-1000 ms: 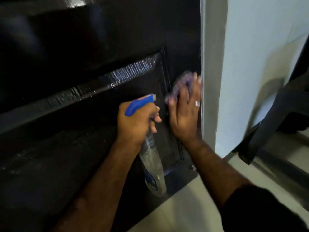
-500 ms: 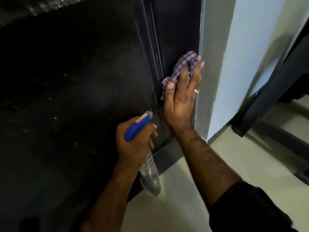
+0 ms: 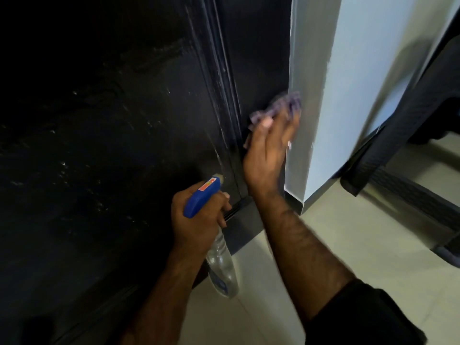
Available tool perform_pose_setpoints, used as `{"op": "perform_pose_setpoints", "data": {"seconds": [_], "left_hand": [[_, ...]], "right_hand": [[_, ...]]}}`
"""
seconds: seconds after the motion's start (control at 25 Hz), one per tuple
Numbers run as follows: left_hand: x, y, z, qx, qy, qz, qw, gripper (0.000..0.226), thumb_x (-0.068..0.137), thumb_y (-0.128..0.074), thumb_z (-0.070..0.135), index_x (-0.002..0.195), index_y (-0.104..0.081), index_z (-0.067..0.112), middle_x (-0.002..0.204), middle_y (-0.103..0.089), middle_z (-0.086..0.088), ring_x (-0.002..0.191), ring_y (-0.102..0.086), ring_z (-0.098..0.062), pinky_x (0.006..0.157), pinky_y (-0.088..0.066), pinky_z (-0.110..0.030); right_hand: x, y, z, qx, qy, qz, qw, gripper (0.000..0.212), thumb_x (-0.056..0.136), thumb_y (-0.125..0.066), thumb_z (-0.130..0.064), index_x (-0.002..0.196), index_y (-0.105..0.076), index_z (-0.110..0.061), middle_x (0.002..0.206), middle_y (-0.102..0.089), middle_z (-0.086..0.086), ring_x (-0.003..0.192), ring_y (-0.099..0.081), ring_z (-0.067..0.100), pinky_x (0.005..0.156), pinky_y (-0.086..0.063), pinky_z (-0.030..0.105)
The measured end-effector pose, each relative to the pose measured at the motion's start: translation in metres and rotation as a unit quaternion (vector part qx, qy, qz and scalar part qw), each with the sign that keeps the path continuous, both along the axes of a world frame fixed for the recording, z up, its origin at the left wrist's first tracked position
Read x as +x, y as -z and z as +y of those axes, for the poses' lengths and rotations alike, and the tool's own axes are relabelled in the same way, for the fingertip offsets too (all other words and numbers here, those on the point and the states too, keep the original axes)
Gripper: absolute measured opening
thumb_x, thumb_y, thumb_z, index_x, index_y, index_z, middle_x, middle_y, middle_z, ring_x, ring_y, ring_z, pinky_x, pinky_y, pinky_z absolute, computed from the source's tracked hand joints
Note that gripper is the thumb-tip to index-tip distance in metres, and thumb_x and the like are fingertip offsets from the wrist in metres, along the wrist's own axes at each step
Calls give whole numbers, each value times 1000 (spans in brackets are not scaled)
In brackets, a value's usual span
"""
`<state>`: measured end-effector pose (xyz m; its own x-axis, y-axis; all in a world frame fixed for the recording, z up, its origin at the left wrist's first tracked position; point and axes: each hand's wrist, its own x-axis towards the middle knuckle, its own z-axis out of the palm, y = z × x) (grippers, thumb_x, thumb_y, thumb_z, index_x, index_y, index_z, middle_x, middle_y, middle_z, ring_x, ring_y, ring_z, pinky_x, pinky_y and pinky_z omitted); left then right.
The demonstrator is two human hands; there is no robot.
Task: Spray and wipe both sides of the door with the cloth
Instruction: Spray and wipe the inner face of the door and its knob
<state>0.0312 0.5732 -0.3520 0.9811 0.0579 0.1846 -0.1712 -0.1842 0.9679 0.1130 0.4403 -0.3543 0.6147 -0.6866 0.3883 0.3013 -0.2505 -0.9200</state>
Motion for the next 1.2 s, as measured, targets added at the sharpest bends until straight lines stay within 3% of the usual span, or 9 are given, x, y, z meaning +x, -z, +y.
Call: {"op": "perform_pose_setpoints", "data": {"seconds": [0.12,0.24,0.32,0.52,0.64,0.72,0.92,1.04,1.2], "left_hand": [[-1,0,4,20,9,-22,1000,20,90,-68,3,72,-67,-3,63,-64,-21,47,-55,-28,48,-49,-27],[-5,8,5,28,3,7,1000,20,89,-69,10,75,-67,-4,66,-64,-24,47,-54,-22,47,-47,-24],[-7,19,5,44,-20,59,997,15,91,-70,7,77,-69,0,67,-66,-19,49,-56,-17,48,-46,-21],[-18,22,14,52,-107,68,991,28,77,-72,30,60,-64,9,55,-57,-16,51,-55,-22,49,-48,-41],[-16,1,24,-59,-126,22,990,29,69,-74,32,74,-70,3,66,-62,-23,58,-60,-30,52,-50,-37],[-20,-10,30,-90,-119,-14,989,18,75,-72,16,76,-71,-1,69,-66,-26,55,-60,-30,51,-51,-32],[-40,-1,46,-77,-136,36,987,7,86,-74,0,82,-72,-5,70,-68,-24,53,-58,-24,49,-49,-27],[-42,-2,46,-58,-140,71,986,3,88,-73,-1,91,-71,-2,71,-71,-16,57,-60,-19,51,-52,-20],[-31,-49,36,-70,-86,6,994,30,87,-75,2,66,-74,23,60,-68,-9,50,-56,-17,49,-48,-25]], "right_hand": [[4,30,-1,-89,10,-22,996,53,115,-38,-32,166,-36,-15,176,-18,14,160,-27,26,124,-32,38],[-28,127,24,130,-16,169,977,57,116,-39,-42,166,-35,-16,167,-33,14,147,-46,29,114,-39,32],[-45,151,40,193,-47,230,953,69,106,-43,-55,163,-42,-14,160,-42,16,143,-49,37,122,-41,45],[-58,31,47,-51,-21,-5,998,42,106,-55,-21,145,-66,-9,145,-55,16,132,-57,26,110,-48,23],[-40,-18,49,-226,-28,-139,964,39,102,-58,-4,140,-68,-3,154,-53,25,146,-50,38,121,-42,52],[-33,18,52,-256,-49,-129,957,39,109,-51,-12,146,-61,-5,162,-43,26,152,-42,44,124,-37,59],[-87,165,62,-137,-76,115,981,46,105,-45,-26,145,-57,-7,143,-59,18,129,-57,46,108,-43,33],[-72,112,61,15,-43,104,994,41,100,-54,-23,134,-70,-7,130,-53,7,116,-61,26,99,-41,9],[-36,-46,29,-104,5,-130,986,32,100,-70,-10,132,-73,-9,121,-61,12,107,-60,11,94,-47,15]]}}
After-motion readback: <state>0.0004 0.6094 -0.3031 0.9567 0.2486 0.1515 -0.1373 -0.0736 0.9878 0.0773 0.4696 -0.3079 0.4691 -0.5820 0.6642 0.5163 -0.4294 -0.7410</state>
